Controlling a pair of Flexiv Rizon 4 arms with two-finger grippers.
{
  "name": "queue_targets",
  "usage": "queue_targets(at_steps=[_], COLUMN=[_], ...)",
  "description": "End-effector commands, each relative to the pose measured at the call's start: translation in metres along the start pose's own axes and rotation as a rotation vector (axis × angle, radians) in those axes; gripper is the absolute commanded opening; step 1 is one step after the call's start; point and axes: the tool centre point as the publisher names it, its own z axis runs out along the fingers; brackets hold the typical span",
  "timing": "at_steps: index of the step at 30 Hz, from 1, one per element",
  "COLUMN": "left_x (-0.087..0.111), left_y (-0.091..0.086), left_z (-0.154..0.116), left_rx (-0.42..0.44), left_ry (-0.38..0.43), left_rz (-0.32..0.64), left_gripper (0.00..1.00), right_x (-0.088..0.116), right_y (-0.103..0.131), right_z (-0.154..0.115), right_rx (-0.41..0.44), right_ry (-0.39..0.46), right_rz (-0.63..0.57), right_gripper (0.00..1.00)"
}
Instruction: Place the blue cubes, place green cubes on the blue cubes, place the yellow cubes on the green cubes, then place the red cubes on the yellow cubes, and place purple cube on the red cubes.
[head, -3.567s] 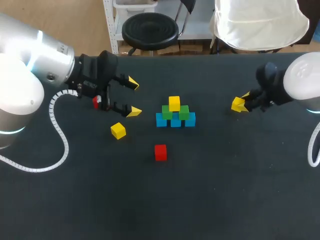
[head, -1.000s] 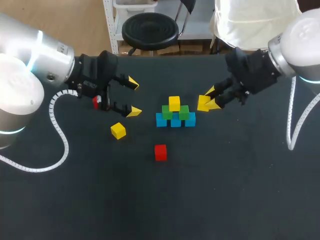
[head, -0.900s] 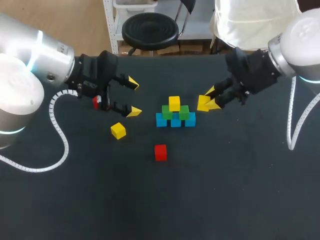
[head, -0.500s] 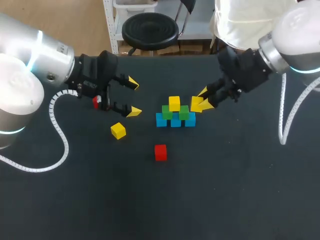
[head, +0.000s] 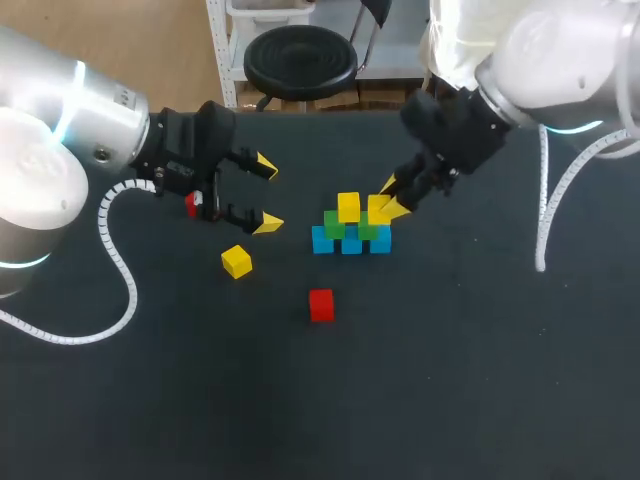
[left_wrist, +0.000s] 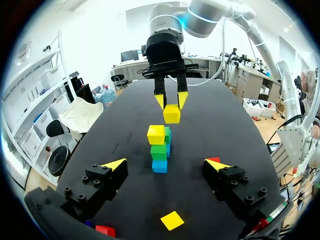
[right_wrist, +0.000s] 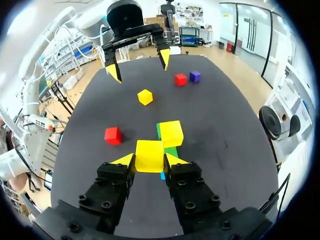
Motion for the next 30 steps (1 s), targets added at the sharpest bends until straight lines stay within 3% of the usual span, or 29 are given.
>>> queue_targets(at_steps=[1, 30], left_x=[0.002, 0.002], left_y=[-0.001, -0.001], left_z=[0.0, 0.0], left_rx=[-0.002, -0.002], left_ry=[-0.007, -0.007], left_rz=[0.004, 0.004], left_gripper=[1.0, 1.0], right_x=[0.005, 0.007], right_y=[0.006, -0.012], right_z=[0.002, 0.005], right_rx=[0.03, 0.0], right_ry=[-0.012, -0.035], right_rz=[-0.015, -0.085], right_gripper=[0.0, 0.0])
